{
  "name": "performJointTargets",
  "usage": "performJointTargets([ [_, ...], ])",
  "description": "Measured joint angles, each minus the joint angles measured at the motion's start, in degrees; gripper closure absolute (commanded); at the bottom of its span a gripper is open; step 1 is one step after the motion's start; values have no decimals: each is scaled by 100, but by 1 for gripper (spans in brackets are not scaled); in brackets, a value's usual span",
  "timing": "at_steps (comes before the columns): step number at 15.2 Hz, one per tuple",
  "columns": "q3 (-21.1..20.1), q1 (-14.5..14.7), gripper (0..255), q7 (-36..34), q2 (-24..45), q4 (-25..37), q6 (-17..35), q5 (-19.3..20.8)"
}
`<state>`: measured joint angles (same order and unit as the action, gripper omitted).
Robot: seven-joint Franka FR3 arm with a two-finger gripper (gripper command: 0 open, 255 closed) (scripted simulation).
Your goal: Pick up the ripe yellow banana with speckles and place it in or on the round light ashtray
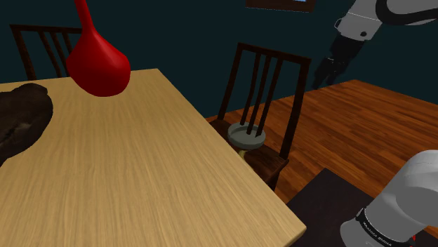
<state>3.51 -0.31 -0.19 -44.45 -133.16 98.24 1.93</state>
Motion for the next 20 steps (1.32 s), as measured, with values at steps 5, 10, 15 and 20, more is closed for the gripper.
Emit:
performJointTargets([
  [5,-235,49,0,-344,28,-476,492,-139],
  [10,-618,143,0,-924,229,-1040,1212,-324],
  [15,-962,328,0,-1496,740,-1538,2231,-500],
  [20,-1392,430,0,-2077,1404,-1799,3216,-681],
])
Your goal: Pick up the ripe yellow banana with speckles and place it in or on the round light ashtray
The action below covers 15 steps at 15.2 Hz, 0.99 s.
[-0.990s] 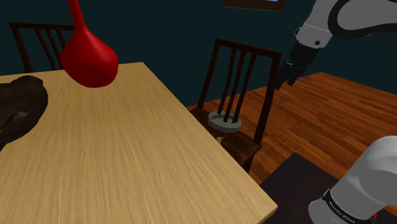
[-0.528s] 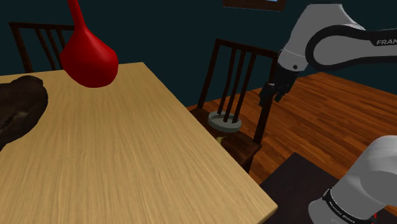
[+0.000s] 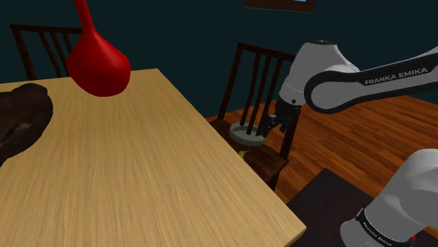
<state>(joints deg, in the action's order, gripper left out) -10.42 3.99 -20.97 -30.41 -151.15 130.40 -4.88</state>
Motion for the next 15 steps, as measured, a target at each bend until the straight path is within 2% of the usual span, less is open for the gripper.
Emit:
performJointTargets([
  [6,-595,-9,0,-855,1209,45,1182,52],
  [10,-970,-130,0,-1591,2159,278,1892,436],
  [15,-1083,-204,0,-2010,2683,340,2327,808],
])
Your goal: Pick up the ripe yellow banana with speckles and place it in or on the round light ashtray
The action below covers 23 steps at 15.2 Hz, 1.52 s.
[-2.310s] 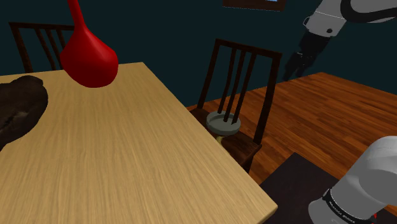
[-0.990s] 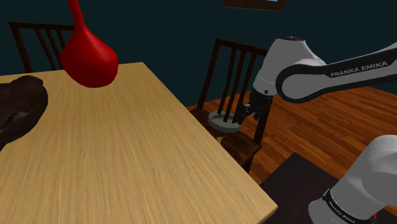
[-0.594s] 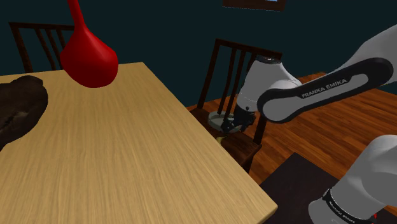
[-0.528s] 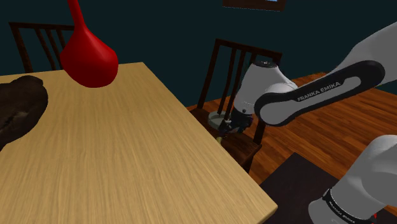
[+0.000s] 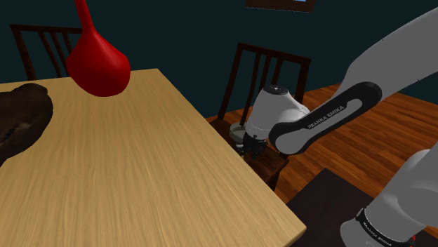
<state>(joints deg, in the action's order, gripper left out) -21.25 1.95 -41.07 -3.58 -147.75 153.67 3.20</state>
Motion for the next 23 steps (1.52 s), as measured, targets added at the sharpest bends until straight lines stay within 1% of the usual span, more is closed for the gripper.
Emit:
performJointTargets([
  [4,7,-57,0,-268,389,29,325,368],
  [10,10,-56,0,-338,466,51,376,450],
  [11,10,-56,255,-338,466,51,377,451],
  [21,13,-58,255,-343,441,64,387,454],
  [23,1,-52,255,-240,344,52,280,327],
])
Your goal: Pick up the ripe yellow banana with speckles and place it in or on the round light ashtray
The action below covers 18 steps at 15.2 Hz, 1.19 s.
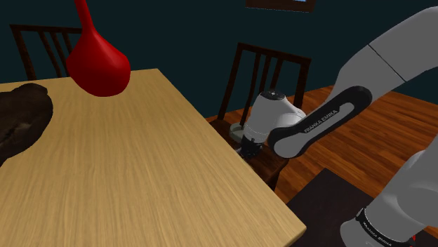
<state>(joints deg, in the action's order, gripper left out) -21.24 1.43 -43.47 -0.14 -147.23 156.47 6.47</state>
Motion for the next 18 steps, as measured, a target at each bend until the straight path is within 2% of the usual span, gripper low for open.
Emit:
performJointTargets([
  [10,31,92,255,487,-714,159,-828,-623],
  [18,140,132,255,736,-1119,412,-1465,-850],
])
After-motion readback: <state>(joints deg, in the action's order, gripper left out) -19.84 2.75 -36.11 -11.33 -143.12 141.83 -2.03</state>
